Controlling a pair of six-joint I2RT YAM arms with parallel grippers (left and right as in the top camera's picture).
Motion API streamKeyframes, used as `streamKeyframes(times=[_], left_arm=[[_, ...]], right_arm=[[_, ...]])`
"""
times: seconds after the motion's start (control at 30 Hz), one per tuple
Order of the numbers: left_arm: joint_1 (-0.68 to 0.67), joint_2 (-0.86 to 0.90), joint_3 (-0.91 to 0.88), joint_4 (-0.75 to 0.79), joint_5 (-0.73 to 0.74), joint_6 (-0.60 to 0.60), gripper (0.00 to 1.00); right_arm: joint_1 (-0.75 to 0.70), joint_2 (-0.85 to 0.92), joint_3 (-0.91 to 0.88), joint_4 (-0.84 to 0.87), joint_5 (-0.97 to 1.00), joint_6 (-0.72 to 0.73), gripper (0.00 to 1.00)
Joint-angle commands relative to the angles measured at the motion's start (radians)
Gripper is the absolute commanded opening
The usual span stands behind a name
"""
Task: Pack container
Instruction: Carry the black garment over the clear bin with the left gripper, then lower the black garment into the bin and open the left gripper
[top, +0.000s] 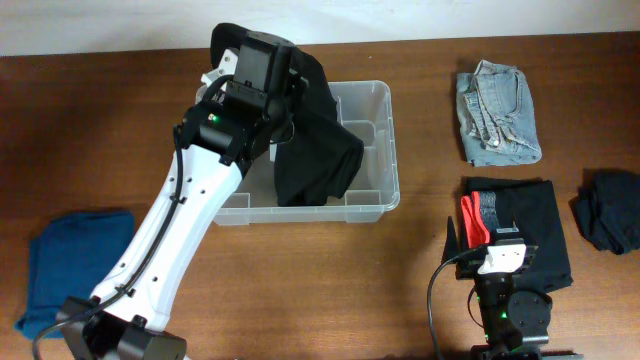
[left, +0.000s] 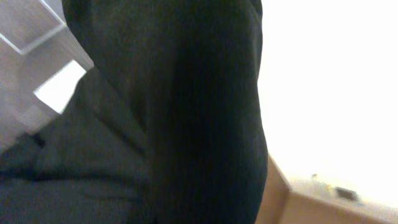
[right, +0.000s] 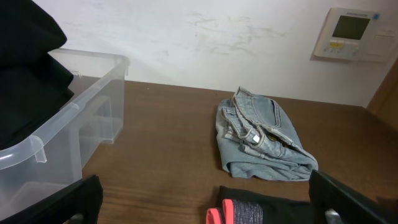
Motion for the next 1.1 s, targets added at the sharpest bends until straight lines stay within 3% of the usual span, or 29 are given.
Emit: streamKeyframes(times=[0.0, 0.57, 1.07], left_arm=[[0.023, -0.019, 0.026, -0.024, -0.021, 0.156, 0.01], [0.200, -0.019, 0.026, -0.247, -0.020, 0.675, 0.01], [0.296, -0.018, 0.025, -0.393, -0.087, 0.803, 0.01]], right_arm=[[-0.006, -0.010, -0.005, -0.005, 0.006, -0.003, 0.98], [-0.006, -0.010, -0.005, -0.006, 0.006, -0.003, 0.98], [-0.006, -0.010, -0.005, -0.006, 0.006, -0.003, 0.98]])
